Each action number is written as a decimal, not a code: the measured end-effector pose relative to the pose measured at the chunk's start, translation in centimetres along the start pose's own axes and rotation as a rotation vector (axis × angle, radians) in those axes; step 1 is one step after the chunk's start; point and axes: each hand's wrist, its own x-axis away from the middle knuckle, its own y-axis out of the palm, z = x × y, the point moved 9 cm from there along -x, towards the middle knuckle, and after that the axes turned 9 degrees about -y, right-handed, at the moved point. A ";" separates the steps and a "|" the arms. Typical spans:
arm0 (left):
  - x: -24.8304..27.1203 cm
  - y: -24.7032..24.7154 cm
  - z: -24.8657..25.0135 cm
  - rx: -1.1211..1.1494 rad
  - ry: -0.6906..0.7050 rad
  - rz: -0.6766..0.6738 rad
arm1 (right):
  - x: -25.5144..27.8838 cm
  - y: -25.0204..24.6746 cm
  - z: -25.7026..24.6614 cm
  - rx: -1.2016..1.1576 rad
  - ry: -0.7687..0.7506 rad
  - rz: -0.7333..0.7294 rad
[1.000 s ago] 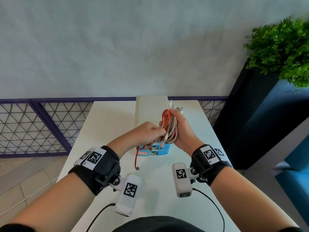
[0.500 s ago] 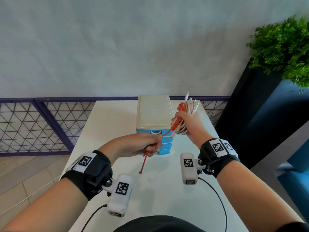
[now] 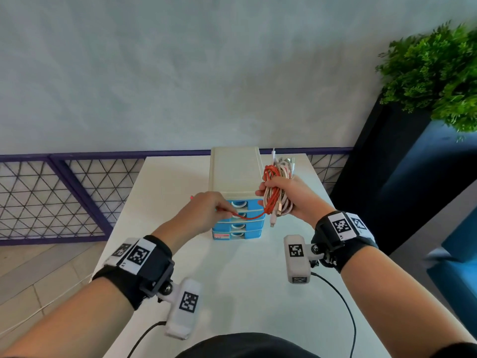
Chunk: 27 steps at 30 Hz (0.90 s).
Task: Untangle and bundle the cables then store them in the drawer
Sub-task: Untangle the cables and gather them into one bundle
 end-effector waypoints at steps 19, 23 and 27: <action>-0.4 -1.8 1.6 0.215 -0.002 0.026 | 0.7 1.8 0.4 0.417 0.025 -0.134; -0.7 -3.2 -0.7 0.241 -0.090 0.066 | 0.2 -1.1 0.3 0.383 -0.013 0.046; -0.1 -1.1 -0.6 0.654 -0.179 -0.104 | 0.0 -0.9 0.3 0.282 -0.029 0.023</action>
